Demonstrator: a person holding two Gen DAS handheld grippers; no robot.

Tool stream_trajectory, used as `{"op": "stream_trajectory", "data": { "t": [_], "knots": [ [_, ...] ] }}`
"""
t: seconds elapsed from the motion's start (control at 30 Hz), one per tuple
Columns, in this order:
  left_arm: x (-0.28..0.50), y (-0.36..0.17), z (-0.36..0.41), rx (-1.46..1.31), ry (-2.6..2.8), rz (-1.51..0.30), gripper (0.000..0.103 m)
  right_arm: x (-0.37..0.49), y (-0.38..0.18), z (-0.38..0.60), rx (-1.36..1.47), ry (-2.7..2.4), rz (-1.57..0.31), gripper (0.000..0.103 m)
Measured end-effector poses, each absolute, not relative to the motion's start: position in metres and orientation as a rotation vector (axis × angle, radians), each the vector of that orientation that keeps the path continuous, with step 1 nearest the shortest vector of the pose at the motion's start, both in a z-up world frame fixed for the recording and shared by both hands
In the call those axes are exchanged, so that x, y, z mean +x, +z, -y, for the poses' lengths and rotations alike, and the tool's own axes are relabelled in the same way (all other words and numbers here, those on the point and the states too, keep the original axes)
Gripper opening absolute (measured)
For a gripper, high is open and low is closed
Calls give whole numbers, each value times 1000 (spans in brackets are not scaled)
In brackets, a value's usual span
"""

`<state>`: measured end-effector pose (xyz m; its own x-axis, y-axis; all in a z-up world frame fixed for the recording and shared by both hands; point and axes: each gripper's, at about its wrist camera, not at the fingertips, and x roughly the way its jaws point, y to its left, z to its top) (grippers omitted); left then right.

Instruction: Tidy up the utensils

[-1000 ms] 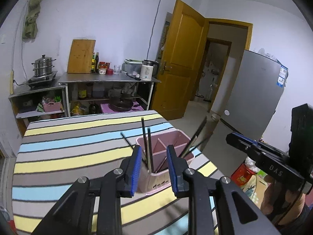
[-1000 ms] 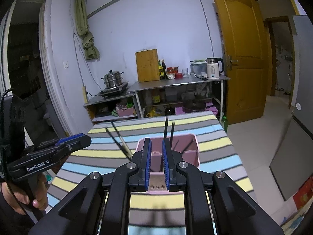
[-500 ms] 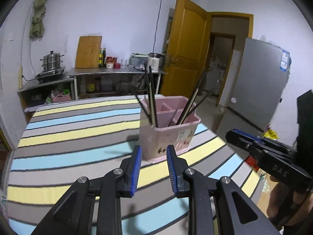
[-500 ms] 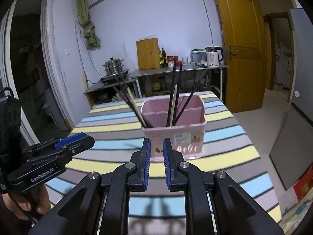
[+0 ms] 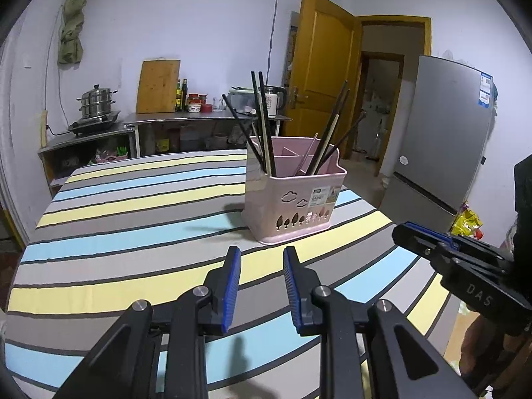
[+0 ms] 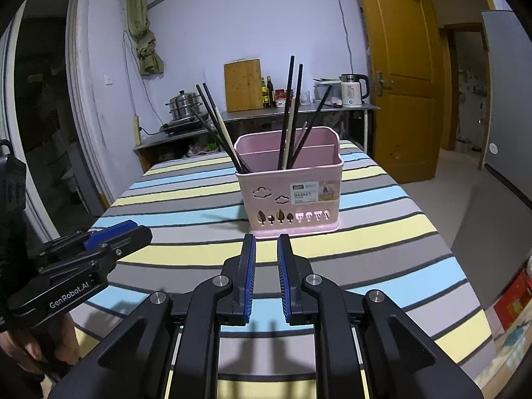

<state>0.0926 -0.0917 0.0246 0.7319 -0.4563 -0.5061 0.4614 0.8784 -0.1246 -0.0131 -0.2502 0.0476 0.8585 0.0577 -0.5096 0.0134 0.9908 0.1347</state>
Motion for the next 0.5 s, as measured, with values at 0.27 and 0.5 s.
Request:
{"op": "stream_trajectory", "data": {
  "t": [0.27, 0.5],
  "knots": [
    [88, 19, 93, 20, -499, -542, 26, -15, 44, 248, 133, 17, -535, 14],
    [87, 19, 93, 19, -493, -541, 26, -18, 45, 248, 129, 9, -533, 14]
  ]
}}
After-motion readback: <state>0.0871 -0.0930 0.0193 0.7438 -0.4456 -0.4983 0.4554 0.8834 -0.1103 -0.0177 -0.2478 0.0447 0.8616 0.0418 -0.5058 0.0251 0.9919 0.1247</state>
